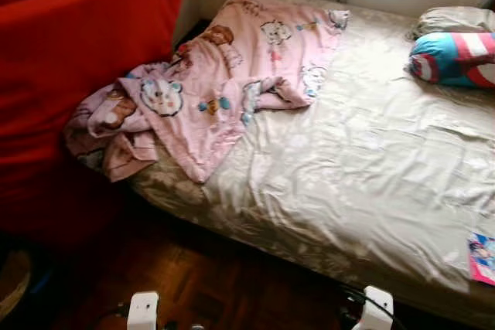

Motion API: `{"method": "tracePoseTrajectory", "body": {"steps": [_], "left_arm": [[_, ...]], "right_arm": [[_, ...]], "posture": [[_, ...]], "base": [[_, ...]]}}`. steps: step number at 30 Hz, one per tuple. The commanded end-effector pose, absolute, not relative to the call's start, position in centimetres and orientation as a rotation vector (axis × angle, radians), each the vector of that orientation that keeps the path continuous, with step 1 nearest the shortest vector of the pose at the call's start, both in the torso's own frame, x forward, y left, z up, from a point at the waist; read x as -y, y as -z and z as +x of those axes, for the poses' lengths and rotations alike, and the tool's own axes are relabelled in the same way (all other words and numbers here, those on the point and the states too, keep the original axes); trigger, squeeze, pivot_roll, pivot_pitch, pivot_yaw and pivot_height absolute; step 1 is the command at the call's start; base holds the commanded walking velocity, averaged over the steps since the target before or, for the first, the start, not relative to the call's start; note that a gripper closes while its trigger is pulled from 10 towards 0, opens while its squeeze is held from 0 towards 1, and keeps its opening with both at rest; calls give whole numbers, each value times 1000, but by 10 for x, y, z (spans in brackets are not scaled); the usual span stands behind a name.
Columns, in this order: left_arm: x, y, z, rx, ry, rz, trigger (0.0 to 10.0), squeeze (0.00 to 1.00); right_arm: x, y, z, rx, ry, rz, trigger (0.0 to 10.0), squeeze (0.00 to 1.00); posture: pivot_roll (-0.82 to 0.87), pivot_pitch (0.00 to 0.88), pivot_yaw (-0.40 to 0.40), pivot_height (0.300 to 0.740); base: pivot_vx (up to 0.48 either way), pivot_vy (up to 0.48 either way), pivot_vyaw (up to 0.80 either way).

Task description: Clean up the room

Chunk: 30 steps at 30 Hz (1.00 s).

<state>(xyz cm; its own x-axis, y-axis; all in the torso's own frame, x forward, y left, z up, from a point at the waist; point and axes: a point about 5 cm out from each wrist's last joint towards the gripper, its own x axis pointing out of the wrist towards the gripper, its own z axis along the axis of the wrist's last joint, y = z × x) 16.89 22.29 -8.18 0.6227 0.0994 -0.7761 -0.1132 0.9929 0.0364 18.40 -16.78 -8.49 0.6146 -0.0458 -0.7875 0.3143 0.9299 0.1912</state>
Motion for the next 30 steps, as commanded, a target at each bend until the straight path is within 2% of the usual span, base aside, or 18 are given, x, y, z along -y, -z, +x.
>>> {"method": "tracePoseTrajectory", "body": {"steps": [1, 14, 30], "left_arm": [[-219, 86, 163, -916, -115, -19, 10000, 0], [-218, 86, 163, -917, -115, -19, 10000, 0], [-217, 86, 163, -910, -119, -35, 10000, 0]], "right_arm": [[173, 89, 175, -914, 228, 322, 10000, 0], [173, 89, 175, -918, 220, 314, 10000, 0], [174, 89, 175, -920, 209, 307, 10000, 0]], "posture": [[118, 149, -25, 740], [119, 129, -26, 740], [124, 138, -29, 740]], "base": [[0, 480, 0], [0, 456, 0], [0, 0, 0]]}}
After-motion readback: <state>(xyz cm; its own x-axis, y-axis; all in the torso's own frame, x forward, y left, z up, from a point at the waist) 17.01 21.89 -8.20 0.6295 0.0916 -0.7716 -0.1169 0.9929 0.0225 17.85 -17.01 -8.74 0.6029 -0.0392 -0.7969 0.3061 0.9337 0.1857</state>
